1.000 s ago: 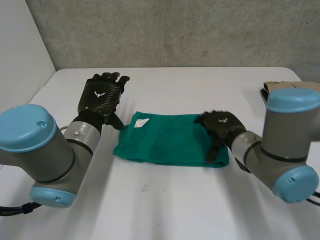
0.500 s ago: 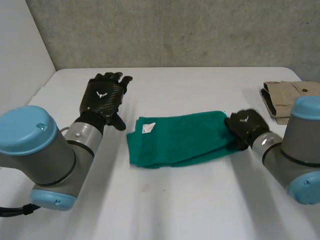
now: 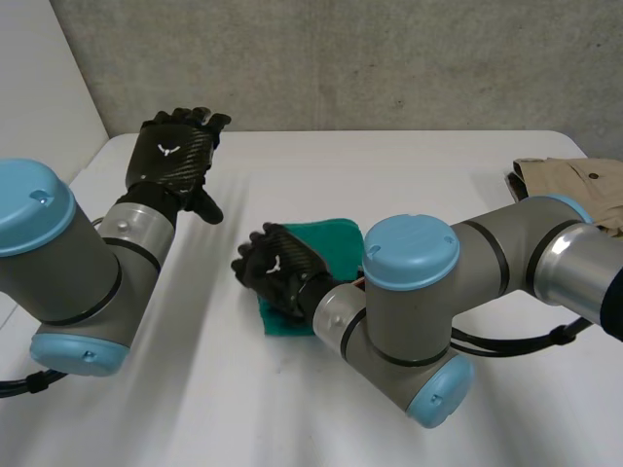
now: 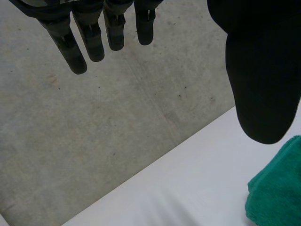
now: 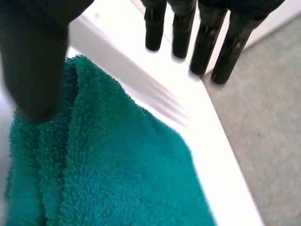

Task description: Fold the laundry.

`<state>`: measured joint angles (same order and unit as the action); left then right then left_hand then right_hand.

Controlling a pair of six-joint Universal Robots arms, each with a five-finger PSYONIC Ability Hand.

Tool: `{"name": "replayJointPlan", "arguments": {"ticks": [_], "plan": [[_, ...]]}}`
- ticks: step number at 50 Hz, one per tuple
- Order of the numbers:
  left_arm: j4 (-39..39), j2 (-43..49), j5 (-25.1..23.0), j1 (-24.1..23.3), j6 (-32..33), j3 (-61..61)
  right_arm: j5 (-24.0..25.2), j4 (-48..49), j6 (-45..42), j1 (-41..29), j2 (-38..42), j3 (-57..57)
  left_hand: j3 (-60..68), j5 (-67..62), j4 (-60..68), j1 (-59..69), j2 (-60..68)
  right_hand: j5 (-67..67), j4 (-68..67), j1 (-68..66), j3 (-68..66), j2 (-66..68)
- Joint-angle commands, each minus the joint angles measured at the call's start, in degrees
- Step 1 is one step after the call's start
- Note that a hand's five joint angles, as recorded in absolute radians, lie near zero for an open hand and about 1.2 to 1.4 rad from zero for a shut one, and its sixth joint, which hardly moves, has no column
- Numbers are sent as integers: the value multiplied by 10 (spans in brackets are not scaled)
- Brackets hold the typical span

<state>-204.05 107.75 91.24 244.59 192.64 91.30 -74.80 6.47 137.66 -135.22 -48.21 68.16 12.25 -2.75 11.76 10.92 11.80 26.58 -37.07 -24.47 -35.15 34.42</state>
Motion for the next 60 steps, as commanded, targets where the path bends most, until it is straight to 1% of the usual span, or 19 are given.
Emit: {"name": "replayJointPlan", "arguments": {"ticks": [1, 3, 6, 12, 16, 21, 24, 29, 33, 36, 39, 40, 42, 43, 45, 49, 55, 58, 60], "plan": [[19, 48, -3, -31, -36, -53, -54, -13, 306, 87, -72, 0, -7, 12, -2, 6, -2, -266, 271, 145, 252, -244], [37, 64, -4, -45, -46, -72, -50, -34, 391, 115, -87, 1, -2, 7, 3, 11, 3, -266, 271, 145, 252, -244], [85, 111, -4, -68, -63, -118, -47, -65, 429, 122, -76, -9, 1, 3, 6, 15, 6, -266, 271, 145, 252, -244], [181, 206, 0, -93, -73, -193, -42, -132, 404, 124, 6, -72, 1, 4, 6, 15, 6, -266, 271, 145, 252, -244], [223, 246, 9, -94, -69, -220, -44, -154, 401, 124, 50, -103, 15, -10, 20, 28, 19, -266, 271, 145, 252, -244], [245, 267, 38, -93, -55, -230, -47, -180, 371, 124, 94, -135, 25, -20, 30, 38, 30, -266, 271, 145, 252, -244], [248, 270, 44, -93, -24, -229, -53, -192, 330, 124, 103, -144, 25, -20, 30, 38, 30, -266, 271, 145, 252, -244], [250, 267, 43, -97, 25, -222, -72, -196, 293, 124, 94, -140, 20, -15, 25, 33, 25, -266, 271, 145, 252, -244], [255, 259, 42, -97, 28, -225, -91, -193, 291, 123, 71, -132, 12, -7, 16, 25, 16, -266, 271, 145, 252, -244], [256, 248, 38, -99, 28, -226, -106, -181, 292, 123, 28, -112, 8, -3, 13, 22, 13, -266, 271, 145, 252, -244], [256, 194, 27, -96, 27, -223, -114, -136, 291, 124, -25, -73, 8, -3, 13, 22, 13, -266, 271, 145, 252, -244], [256, 161, 15, -94, 27, -222, -115, -130, 291, 124, -31, -66, 7, -2, 11, 20, 11, -266, 271, 145, 252, -244], [257, 135, 0, -92, 26, -222, -125, -95, 286, 124, -70, -28, 5, 0, 10, 18, 9, -266, 271, 145, 252, -244], [262, 107, -20, -90, 24, -221, -128, -83, 285, 124, -85, -13, 5, 0, 10, 18, 9, -266, 271, 145, 252, -244], [273, 82, -40, -87, 23, -222, -136, -46, 285, 120, -129, 37, 5, 0, 10, 18, 9, -266, 271, 145, 252, -244], [323, 22, -104, -64, 13, -226, -138, 18, 271, 116, -179, 126, 13, -8, 18, 27, 18, -266, 271, 145, 252, -244], [406, -14, -200, -35, -28, -233, -136, 87, 231, 106, -189, 225, 17, -12, 21, 30, 21, -266, 271, 145, 252, -244], [420, -17, -225, -28, -45, -233, -135, 116, 223, 81, -181, 256, 20, -15, 25, 33, 25, -266, 271, 145, 252, -244], [420, -17, -227, -25, -49, -233, -136, 136, 223, 68, -158, 261, 20, -15, 25, 33, 25, -266, 271, 145, 252, -244]]}}
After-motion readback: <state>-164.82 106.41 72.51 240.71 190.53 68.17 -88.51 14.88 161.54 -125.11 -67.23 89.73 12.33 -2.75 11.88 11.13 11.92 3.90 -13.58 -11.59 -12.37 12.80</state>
